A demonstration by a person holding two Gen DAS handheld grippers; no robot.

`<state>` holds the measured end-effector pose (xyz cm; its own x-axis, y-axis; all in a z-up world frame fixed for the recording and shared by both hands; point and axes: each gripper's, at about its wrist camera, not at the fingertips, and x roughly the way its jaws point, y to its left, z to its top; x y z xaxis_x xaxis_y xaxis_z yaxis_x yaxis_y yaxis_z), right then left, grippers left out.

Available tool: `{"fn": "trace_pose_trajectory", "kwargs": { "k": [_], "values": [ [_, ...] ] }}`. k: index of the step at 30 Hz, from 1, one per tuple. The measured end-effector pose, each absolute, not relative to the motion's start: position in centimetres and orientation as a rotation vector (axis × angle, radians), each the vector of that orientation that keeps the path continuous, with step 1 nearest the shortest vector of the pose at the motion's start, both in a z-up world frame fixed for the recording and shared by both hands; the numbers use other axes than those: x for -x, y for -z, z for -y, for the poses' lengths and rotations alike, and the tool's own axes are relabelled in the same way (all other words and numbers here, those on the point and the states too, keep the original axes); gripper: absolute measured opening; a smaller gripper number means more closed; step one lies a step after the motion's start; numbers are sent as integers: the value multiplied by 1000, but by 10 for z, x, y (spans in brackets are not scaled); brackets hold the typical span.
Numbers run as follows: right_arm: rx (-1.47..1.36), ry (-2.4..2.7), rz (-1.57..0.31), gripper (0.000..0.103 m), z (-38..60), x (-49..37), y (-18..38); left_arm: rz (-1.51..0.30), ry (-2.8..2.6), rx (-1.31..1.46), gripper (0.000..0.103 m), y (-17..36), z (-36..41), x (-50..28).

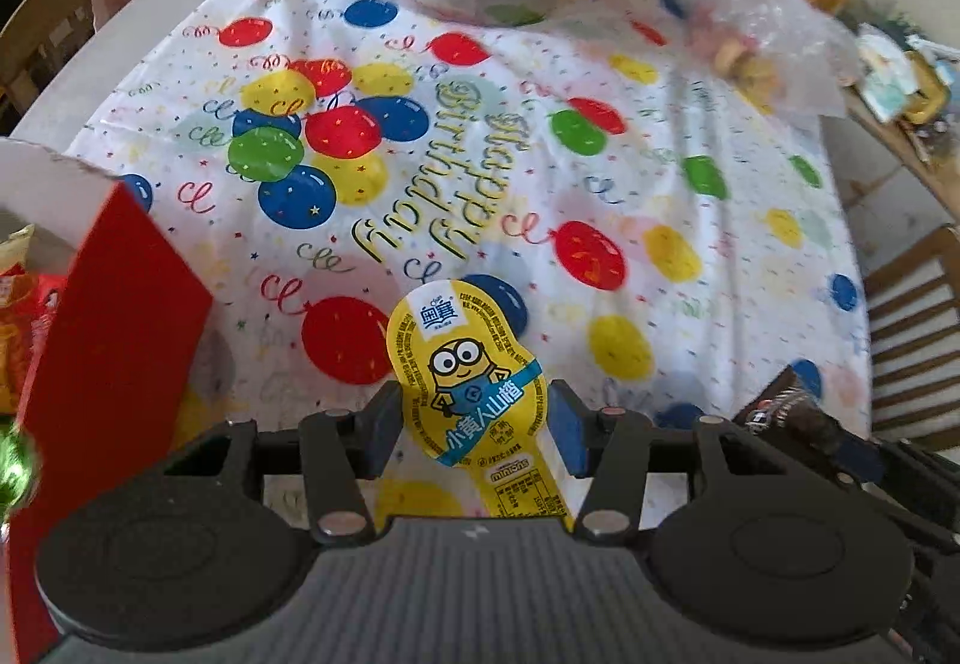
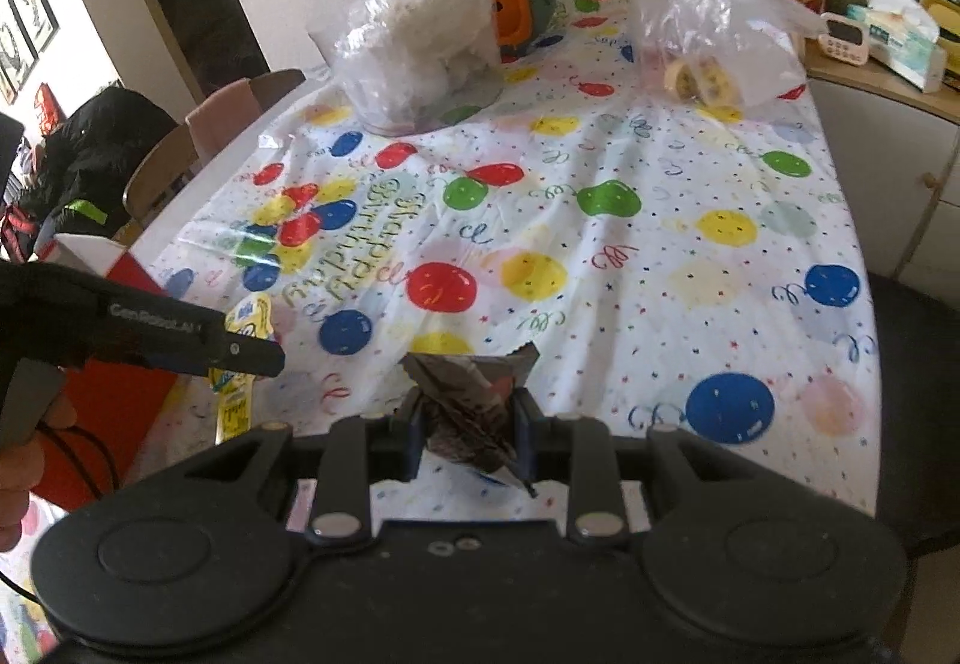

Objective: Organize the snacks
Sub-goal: 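Carry the yellow Minion snack and dark chocolate with both tools into the box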

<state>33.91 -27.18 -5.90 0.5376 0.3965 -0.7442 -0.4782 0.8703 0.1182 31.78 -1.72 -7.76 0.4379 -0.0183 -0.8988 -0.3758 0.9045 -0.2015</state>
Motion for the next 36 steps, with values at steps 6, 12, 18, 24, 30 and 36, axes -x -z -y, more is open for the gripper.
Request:
{"fn": "trace_pose_trajectory", "kwargs": {
  "k": [6, 12, 18, 24, 30, 36],
  "values": [
    [108, -523, -816, 28, 267, -299, 29, -1038, -186, 390, 51, 36, 19, -276],
    [105, -543, -779, 28, 250, -261, 2, -1000, -146, 359, 51, 0, 9, -236],
    [124, -537, -759, 28, 214, -221, -14, -983, -106, 339, 51, -20, -15, -197],
    [130, -536, -753, 28, 164, -189, -16, -968, -89, 323, 51, -27, -58, -159],
    [122, -550, -756, 28, 109, -168, -11, -957, -77, 306, 51, -31, -109, -127],
    [127, -555, -759, 28, 55, -155, -2, -931, -109, 289, 51, -27, -164, -104]
  ]
}}
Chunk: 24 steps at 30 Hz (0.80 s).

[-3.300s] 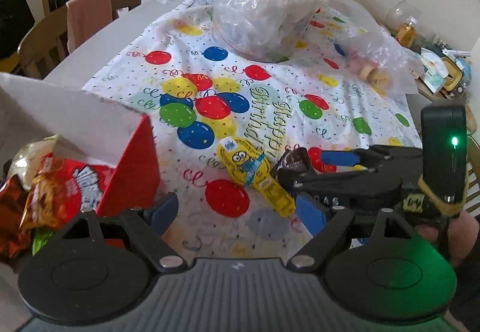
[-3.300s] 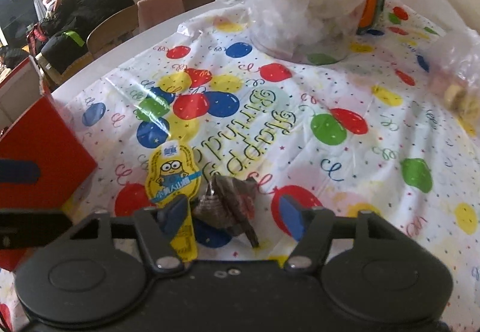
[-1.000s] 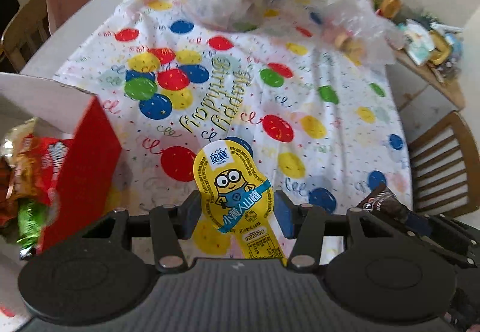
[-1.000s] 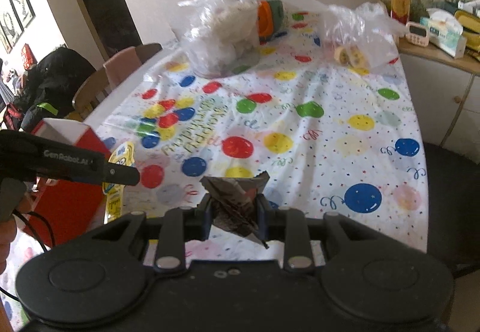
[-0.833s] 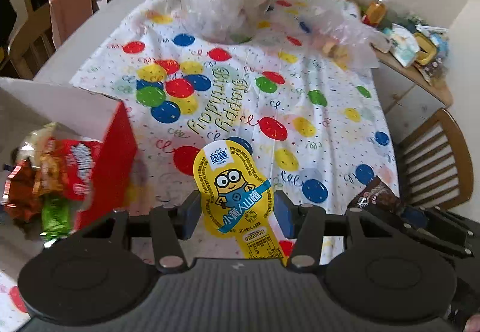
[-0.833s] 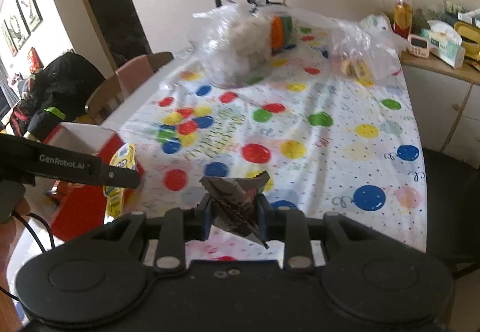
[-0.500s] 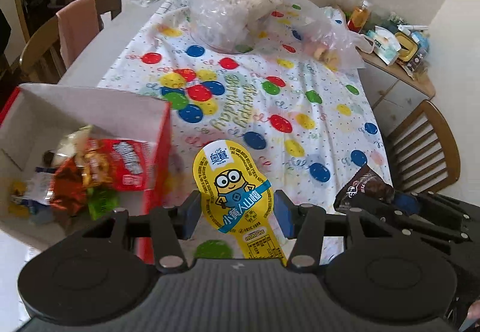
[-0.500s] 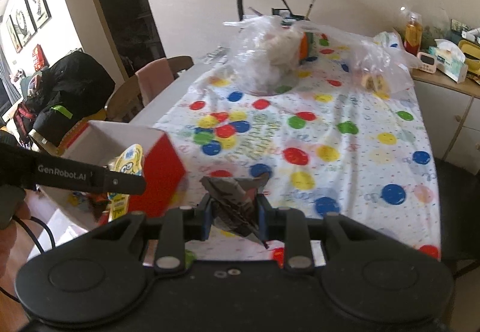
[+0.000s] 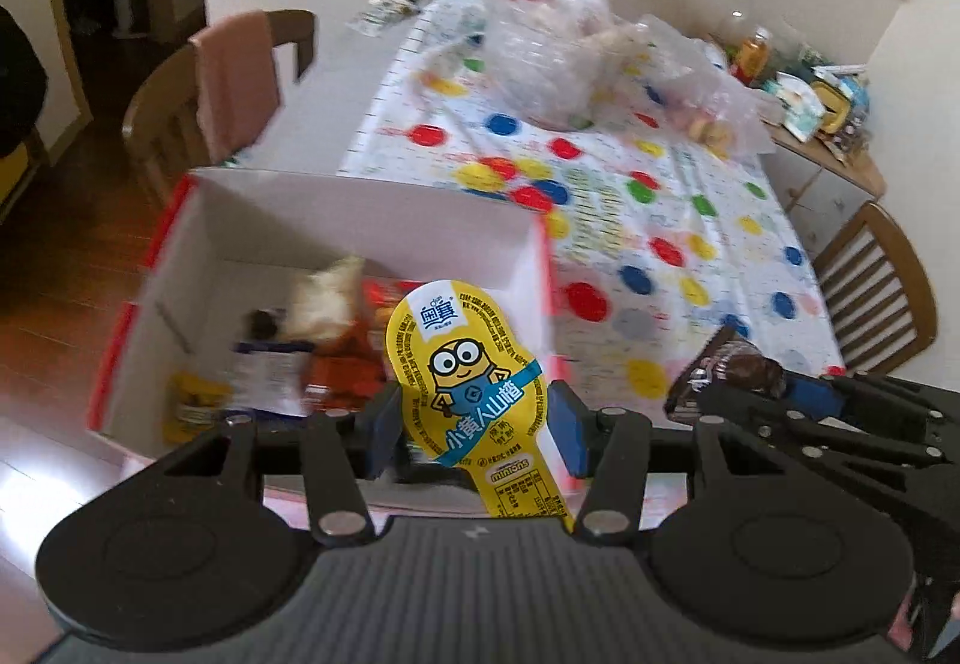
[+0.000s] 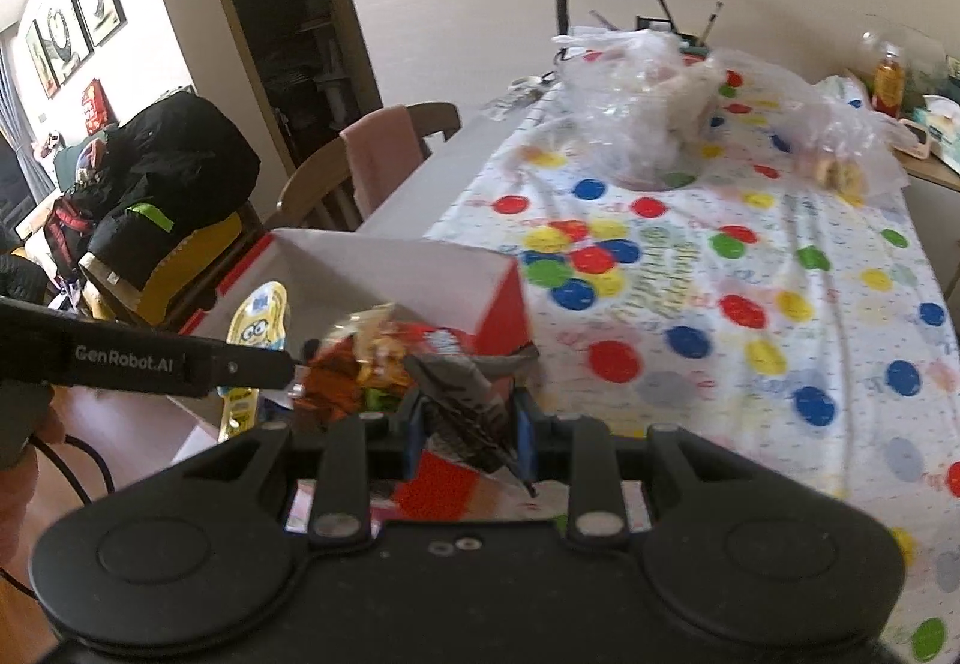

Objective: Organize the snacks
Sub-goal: 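Carry the yellow Minion snack and dark chocolate with both tools into the box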

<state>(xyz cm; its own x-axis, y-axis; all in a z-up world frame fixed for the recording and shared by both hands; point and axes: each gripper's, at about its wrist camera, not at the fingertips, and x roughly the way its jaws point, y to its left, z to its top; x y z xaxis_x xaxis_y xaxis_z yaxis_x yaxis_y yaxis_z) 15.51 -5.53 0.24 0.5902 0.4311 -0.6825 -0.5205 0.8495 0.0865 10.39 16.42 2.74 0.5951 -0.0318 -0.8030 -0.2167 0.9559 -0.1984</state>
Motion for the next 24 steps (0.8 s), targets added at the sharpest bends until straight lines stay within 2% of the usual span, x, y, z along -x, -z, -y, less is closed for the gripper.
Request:
{"fn": "trace_pose_trajectory", "kwargs": {
  "k": [11, 24],
  "values": [
    [179, -546, -793, 28, -24, -162, 30, -928, -180, 288, 51, -4, -251, -95],
    [265, -510, -875, 28, -70, -183, 80, -984, -139, 180, 51, 31, -279, -139]
  ]
}}
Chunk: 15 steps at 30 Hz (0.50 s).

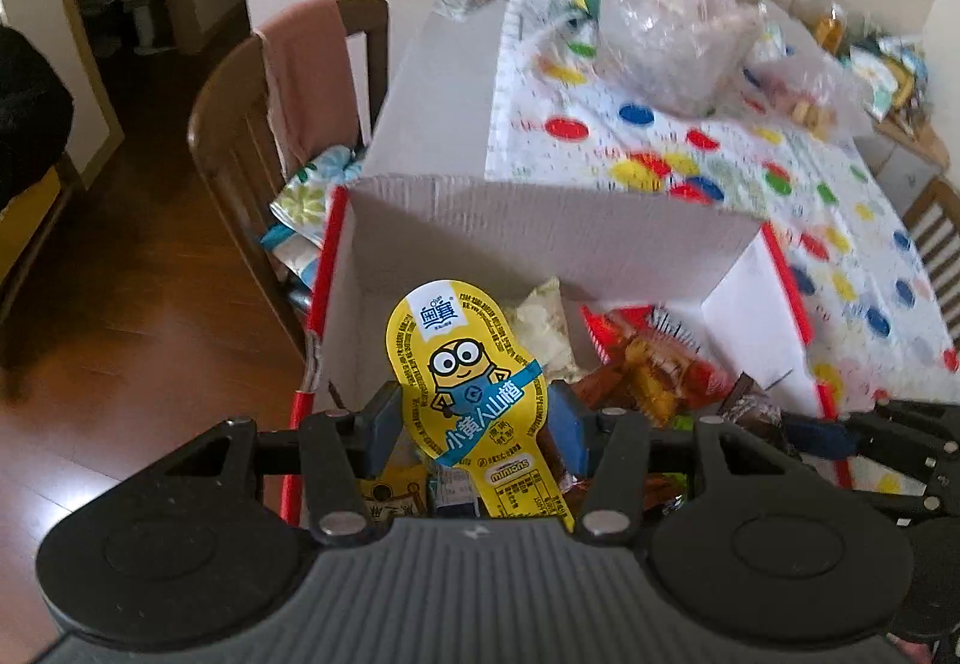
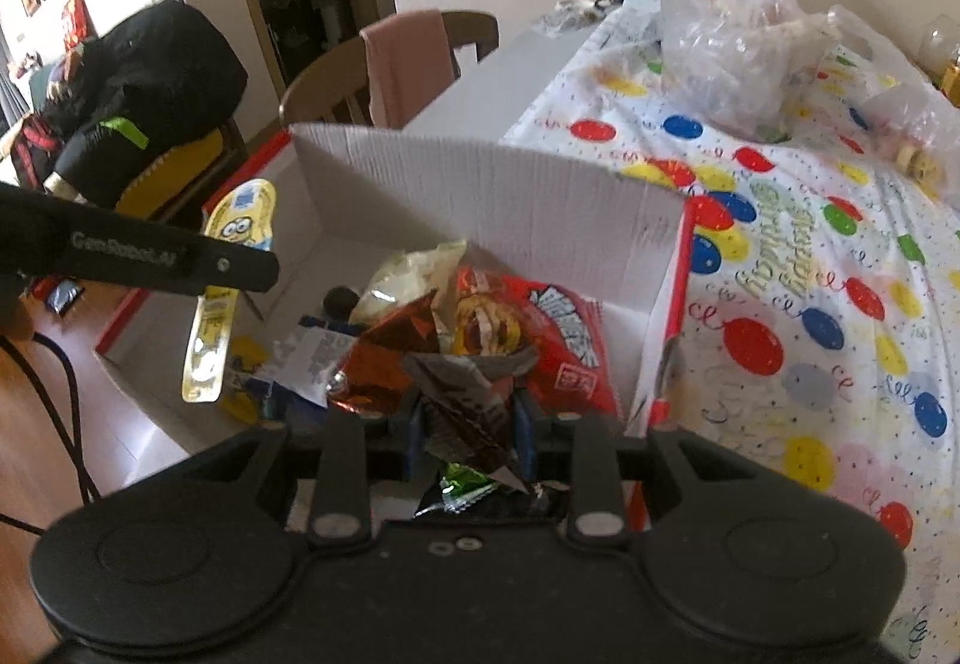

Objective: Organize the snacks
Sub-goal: 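Carry the yellow Minion snack and dark chocolate with both tools into the box, then open the left tool dropping the Minion snack while the right tool releases the chocolate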

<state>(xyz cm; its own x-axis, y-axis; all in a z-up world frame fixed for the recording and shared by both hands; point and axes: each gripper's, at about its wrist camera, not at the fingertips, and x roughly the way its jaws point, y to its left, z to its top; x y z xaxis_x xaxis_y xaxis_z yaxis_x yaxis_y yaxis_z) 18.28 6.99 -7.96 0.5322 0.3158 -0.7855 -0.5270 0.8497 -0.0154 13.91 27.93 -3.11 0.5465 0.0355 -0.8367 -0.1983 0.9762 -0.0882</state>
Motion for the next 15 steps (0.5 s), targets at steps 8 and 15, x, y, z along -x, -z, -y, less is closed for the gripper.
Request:
{"fn": "trace_pose_trajectory", "kwargs": {
  "k": [8, 15],
  "values": [
    [286, -493, -911, 28, -75, -187, 97, -1051, -116, 160, 51, 66, -274, -145],
    [301, -482, -928, 30, -78, -186, 104, -1071, -104, 153, 51, 83, -268, -144]
  ]
}}
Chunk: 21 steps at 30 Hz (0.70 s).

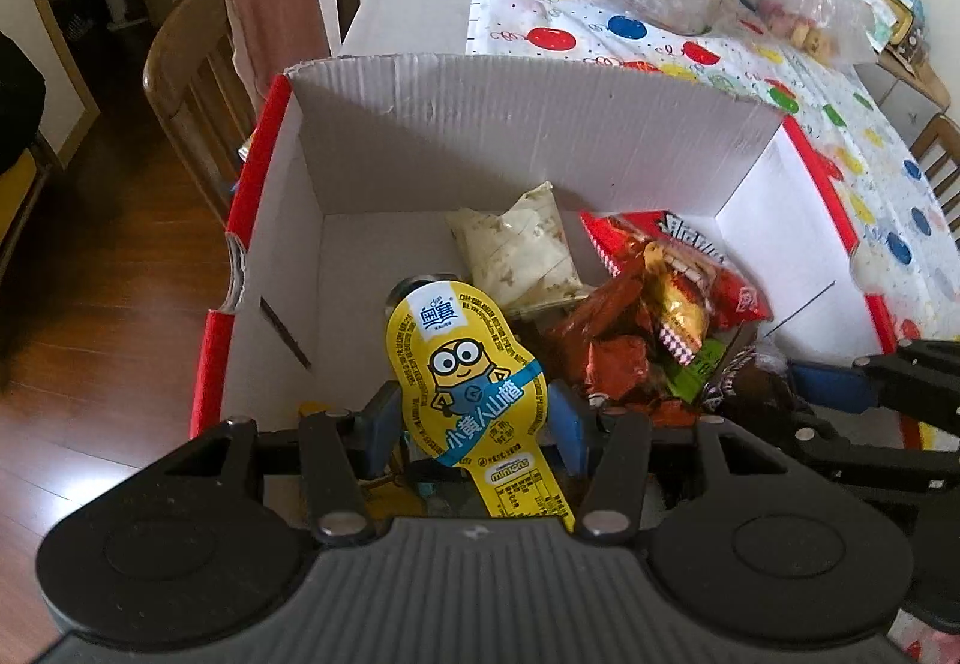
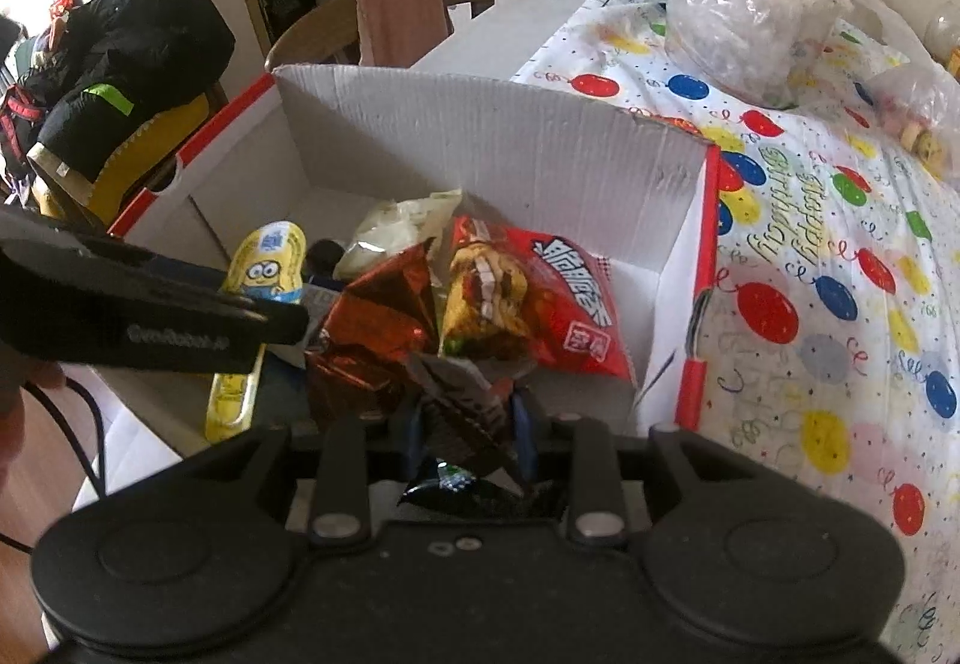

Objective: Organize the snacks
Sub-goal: 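Open the left tool dropping the Minion snack while the right tool releases the chocolate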

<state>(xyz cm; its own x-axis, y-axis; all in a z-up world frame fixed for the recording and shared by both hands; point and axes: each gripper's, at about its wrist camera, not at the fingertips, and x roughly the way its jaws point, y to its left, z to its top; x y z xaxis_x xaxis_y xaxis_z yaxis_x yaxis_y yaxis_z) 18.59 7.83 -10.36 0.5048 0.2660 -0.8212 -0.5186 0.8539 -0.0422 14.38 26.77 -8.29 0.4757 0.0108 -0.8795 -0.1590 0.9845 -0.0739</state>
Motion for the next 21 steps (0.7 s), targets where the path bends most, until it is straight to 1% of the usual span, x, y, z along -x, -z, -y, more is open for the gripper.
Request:
{"fn": "trace_pose_trajectory", "kwargs": {
  "k": [6, 9, 11, 12, 13, 18, 19, 20, 21],
  "values": [
    [300, -472, -926, 32, -78, -186, 104, -1055, -114, 160, 52, 87, -269, -139],
    [297, -474, -928, 35, -79, -186, 104, -1050, -120, 162, 52, 90, -270, -137],
    [294, -476, -928, 38, -79, -186, 104, -1034, -112, 173, 53, 89, -271, -135],
    [293, -478, -927, 39, -79, -185, 103, -1026, -107, 178, 57, 88, -271, -134],
    [292, -479, -926, 40, -80, -185, 103, -1015, -100, 181, 59, 87, -272, -133],
    [273, -476, -917, 45, -76, -183, 98, -985, -96, 193, 59, 79, -271, -125],
    [270, -475, -911, 53, -75, -181, 96, -978, -97, 193, 60, 77, -271, -124],
    [268, -471, -901, 64, -74, -180, 93, -969, -97, 193, 61, 74, -271, -122],
    [265, -468, -889, 69, -72, -178, 89, -962, -96, 192, 65, 72, -270, -120]
  ]
}}
